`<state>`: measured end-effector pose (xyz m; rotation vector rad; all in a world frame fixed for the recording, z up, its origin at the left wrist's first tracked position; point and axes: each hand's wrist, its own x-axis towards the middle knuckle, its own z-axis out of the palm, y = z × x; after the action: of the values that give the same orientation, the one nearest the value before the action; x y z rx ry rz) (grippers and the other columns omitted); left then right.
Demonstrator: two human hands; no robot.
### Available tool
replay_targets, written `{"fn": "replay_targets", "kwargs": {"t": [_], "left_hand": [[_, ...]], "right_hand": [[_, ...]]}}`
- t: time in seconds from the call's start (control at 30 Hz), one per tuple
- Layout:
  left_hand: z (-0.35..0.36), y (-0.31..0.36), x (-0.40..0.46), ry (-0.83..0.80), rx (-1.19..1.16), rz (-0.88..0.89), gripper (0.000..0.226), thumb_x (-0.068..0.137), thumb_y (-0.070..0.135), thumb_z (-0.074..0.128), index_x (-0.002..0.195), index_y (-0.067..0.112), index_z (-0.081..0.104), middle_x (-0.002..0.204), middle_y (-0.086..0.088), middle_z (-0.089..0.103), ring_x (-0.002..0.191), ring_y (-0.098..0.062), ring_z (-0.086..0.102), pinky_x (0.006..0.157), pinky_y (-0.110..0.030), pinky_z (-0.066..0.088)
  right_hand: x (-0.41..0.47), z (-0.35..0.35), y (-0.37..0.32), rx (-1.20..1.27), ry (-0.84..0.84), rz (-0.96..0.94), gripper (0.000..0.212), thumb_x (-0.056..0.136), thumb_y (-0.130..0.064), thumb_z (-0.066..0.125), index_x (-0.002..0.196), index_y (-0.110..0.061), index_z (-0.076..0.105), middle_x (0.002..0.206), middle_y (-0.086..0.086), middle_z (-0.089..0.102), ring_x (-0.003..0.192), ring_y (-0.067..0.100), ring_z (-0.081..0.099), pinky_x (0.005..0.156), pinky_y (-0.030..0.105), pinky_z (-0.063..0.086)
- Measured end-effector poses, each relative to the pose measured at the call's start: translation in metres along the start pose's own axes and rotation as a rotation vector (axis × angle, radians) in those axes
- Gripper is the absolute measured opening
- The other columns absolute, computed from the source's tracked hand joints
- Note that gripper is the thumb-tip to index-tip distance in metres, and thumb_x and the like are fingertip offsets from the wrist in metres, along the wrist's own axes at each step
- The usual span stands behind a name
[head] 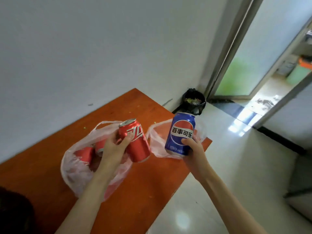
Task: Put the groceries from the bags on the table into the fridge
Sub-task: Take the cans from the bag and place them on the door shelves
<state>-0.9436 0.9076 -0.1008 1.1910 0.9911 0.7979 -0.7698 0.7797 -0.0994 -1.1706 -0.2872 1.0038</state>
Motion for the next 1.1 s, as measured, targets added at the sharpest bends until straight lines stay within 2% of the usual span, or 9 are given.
{"fn": "replay_targets", "kwargs": {"t": [0.07, 0.13, 0.23, 0.33, 0.57, 0.67, 0.8, 0.93, 1.1], "left_hand": [[0.039, -0.003, -0.014, -0.111, -0.045, 0.002, 0.032, 0.085, 0.016, 0.062, 0.116, 0.014, 0.057, 0.113, -0.007, 0.065, 0.099, -0.021, 0.063, 0.080, -0.038, 0.054], [0.080, -0.006, -0.037, -0.240, -0.059, -0.018, 0.032, 0.082, 0.018, 0.064, 0.114, 0.016, 0.058, 0.105, 0.000, 0.068, 0.091, -0.013, 0.064, 0.073, -0.030, 0.053], [0.147, -0.017, -0.083, -0.409, -0.095, -0.100, 0.028, 0.079, 0.022, 0.068, 0.106, 0.018, 0.060, 0.093, 0.004, 0.071, 0.087, -0.014, 0.065, 0.070, -0.032, 0.053], [0.212, -0.029, -0.140, -0.540, -0.106, -0.179, 0.032, 0.084, 0.022, 0.062, 0.114, 0.010, 0.059, 0.110, -0.009, 0.067, 0.102, -0.026, 0.063, 0.081, -0.043, 0.053], [0.351, -0.041, -0.277, -0.806, -0.003, -0.158, 0.026, 0.088, 0.023, 0.059, 0.110, 0.011, 0.060, 0.108, -0.009, 0.066, 0.100, -0.022, 0.063, 0.070, -0.033, 0.053], [0.407, -0.035, -0.320, -0.885, 0.023, -0.128, 0.033, 0.087, 0.025, 0.061, 0.115, 0.008, 0.058, 0.109, -0.011, 0.066, 0.101, -0.023, 0.064, 0.072, -0.034, 0.054], [0.482, -0.024, -0.359, -0.995, 0.036, -0.063, 0.039, 0.086, 0.025, 0.062, 0.119, 0.006, 0.057, 0.109, -0.009, 0.067, 0.097, -0.019, 0.065, 0.075, -0.035, 0.054], [0.573, -0.007, -0.388, -1.035, 0.011, 0.055, 0.039, 0.084, 0.024, 0.064, 0.119, 0.007, 0.058, 0.100, -0.002, 0.067, 0.084, -0.008, 0.066, 0.078, -0.035, 0.054], [0.689, 0.025, -0.397, -0.963, -0.017, 0.263, 0.054, 0.078, 0.032, 0.070, 0.125, 0.011, 0.053, 0.118, -0.005, 0.062, 0.104, -0.019, 0.061, 0.091, -0.043, 0.050]], "right_hand": [[-0.027, -0.030, -0.017, 0.202, 0.019, -0.027, 0.089, 0.028, -0.029, 0.085, 0.110, -0.013, 0.056, 0.090, 0.004, 0.072, 0.080, 0.018, 0.070, 0.064, 0.032, 0.058], [-0.059, -0.067, -0.033, 0.330, 0.042, -0.066, 0.093, 0.027, -0.035, 0.090, 0.110, -0.011, 0.056, 0.088, 0.006, 0.071, 0.077, 0.019, 0.070, 0.065, 0.034, 0.059], [-0.119, -0.133, -0.053, 0.361, 0.156, -0.144, 0.074, 0.042, -0.031, 0.087, 0.107, -0.013, 0.058, 0.089, 0.006, 0.070, 0.079, 0.018, 0.068, 0.066, 0.034, 0.059], [-0.187, -0.207, -0.069, 0.319, 0.307, -0.229, 0.044, 0.070, -0.022, 0.068, 0.111, -0.014, 0.056, 0.094, 0.006, 0.067, 0.084, 0.018, 0.065, 0.067, 0.035, 0.058], [-0.329, -0.354, -0.115, 0.220, 0.590, -0.415, 0.043, 0.072, -0.028, 0.064, 0.111, -0.011, 0.058, 0.089, 0.003, 0.070, 0.079, 0.017, 0.067, 0.066, 0.035, 0.058], [-0.371, -0.399, -0.136, 0.193, 0.700, -0.489, 0.054, 0.074, -0.029, 0.069, 0.121, -0.007, 0.054, 0.097, 0.006, 0.067, 0.083, 0.018, 0.065, 0.067, 0.032, 0.058], [-0.401, -0.452, -0.171, 0.180, 0.784, -0.566, 0.032, 0.085, -0.026, 0.058, 0.114, -0.013, 0.055, 0.092, 0.001, 0.067, 0.078, 0.013, 0.065, 0.064, 0.027, 0.056], [-0.411, -0.515, -0.230, 0.121, 0.853, -0.641, 0.035, 0.087, -0.027, 0.059, 0.118, -0.013, 0.053, 0.098, 0.002, 0.066, 0.084, 0.014, 0.064, 0.067, 0.029, 0.054], [-0.398, -0.587, -0.320, -0.051, 0.877, -0.706, 0.036, 0.083, -0.028, 0.065, 0.115, -0.018, 0.052, 0.104, 0.003, 0.066, 0.088, 0.015, 0.065, 0.067, 0.026, 0.054]]}}
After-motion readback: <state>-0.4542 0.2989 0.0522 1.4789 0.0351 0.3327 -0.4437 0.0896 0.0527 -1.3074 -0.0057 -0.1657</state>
